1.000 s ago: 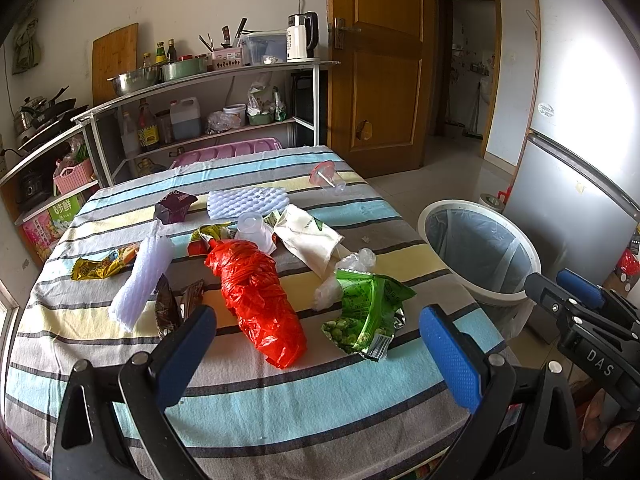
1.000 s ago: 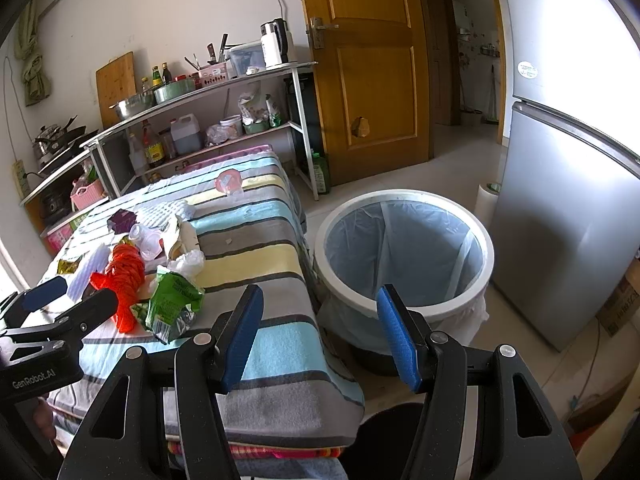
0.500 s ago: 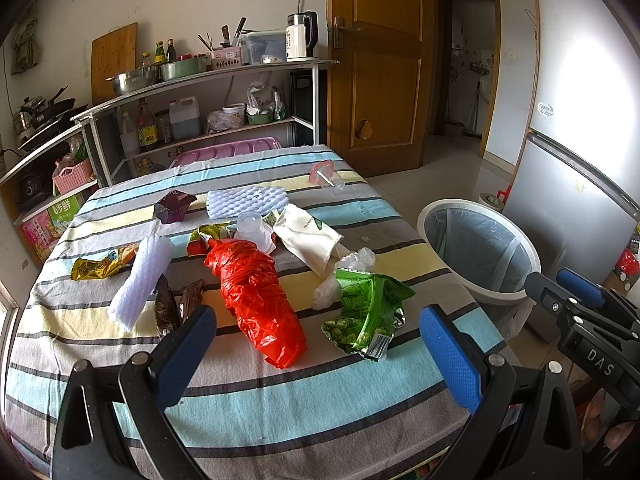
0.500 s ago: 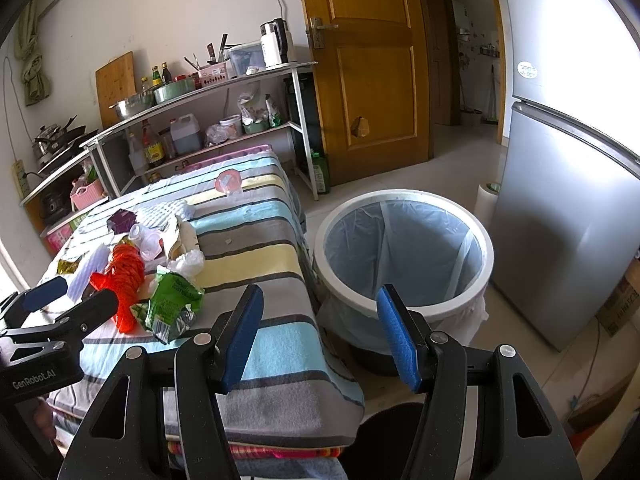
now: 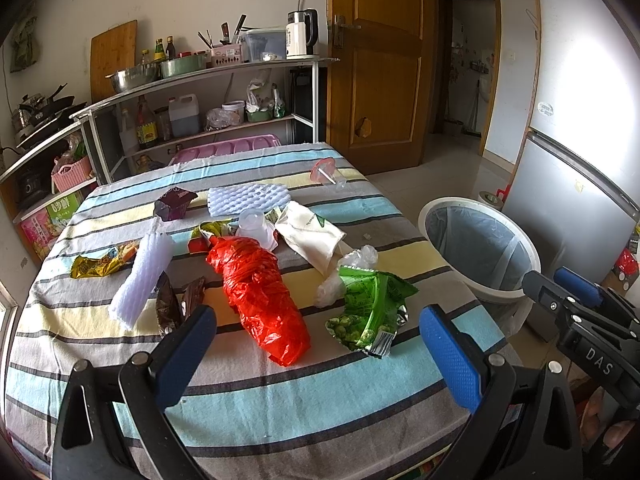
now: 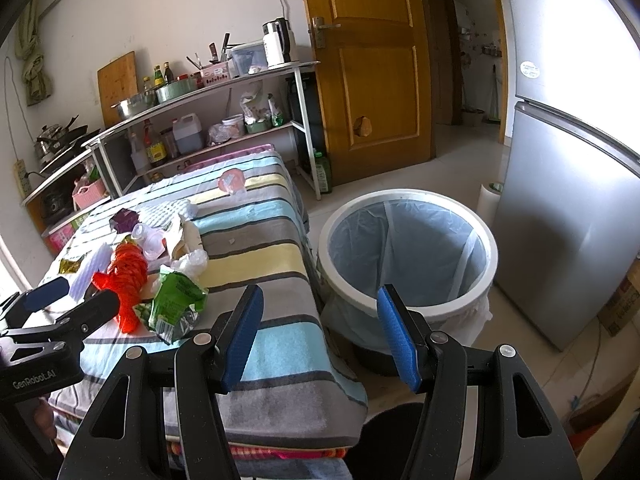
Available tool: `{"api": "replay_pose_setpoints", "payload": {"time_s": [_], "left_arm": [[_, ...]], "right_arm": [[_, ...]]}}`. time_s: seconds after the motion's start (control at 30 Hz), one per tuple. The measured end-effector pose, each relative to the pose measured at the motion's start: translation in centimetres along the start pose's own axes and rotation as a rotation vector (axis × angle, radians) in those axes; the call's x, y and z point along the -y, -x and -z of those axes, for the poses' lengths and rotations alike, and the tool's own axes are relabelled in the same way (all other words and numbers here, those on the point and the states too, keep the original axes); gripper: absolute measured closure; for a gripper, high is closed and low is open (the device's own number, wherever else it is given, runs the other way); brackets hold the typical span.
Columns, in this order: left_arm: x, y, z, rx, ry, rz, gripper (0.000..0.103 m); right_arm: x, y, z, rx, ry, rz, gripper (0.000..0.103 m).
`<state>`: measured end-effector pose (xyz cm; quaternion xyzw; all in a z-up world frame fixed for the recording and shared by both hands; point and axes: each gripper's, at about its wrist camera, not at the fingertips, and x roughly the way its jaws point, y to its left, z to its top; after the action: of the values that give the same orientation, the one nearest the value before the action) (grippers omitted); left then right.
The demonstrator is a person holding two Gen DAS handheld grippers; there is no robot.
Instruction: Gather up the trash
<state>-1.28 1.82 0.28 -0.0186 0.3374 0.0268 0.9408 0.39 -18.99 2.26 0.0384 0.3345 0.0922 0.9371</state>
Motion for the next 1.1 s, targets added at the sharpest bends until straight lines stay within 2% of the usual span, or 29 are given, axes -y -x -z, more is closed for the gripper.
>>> {"api": "replay_pose_setpoints", "payload": {"time_s": [0.23,0.43,0.57,0.67,0.8,1.1], "left_arm": [[-2.6,0.8,0.6,0.009,-0.003,-0.05,0.0],[-6.5,0.7,1.5,-0.02,0.053,-0.082,0.0],[-9.3,0.6,2.1,-0.041,0.12,-0.067,0.0],[-11.5,0.6,2.5,-0.042,0.162,-0.086,0.0],[-13.6,-0.1,2.6,-0.06,0.227,-0.068,0.001],[-13.7,-3.3,1.8,-0.104,0.226,-0.01,0.006]], "right_arm": [[-1.7,-0.8,0.1,-0.019,0.025,-0.086,0.043],[-4.6,-2.6,0.3,-0.068,0.073,-0.178,0.043],[-6.3,-3.9,0.3,-0.104,0.077,-0.239,0.043],[-7.4,-4.9,0.3,-0.127,0.078,-0.256,0.043],[-8.4,-5.9,0.5,-0.15,0.089,-0.261,0.043],[-9.9,-8.2,0.1,-0.202,0.107,-0.253,0.043]]}}
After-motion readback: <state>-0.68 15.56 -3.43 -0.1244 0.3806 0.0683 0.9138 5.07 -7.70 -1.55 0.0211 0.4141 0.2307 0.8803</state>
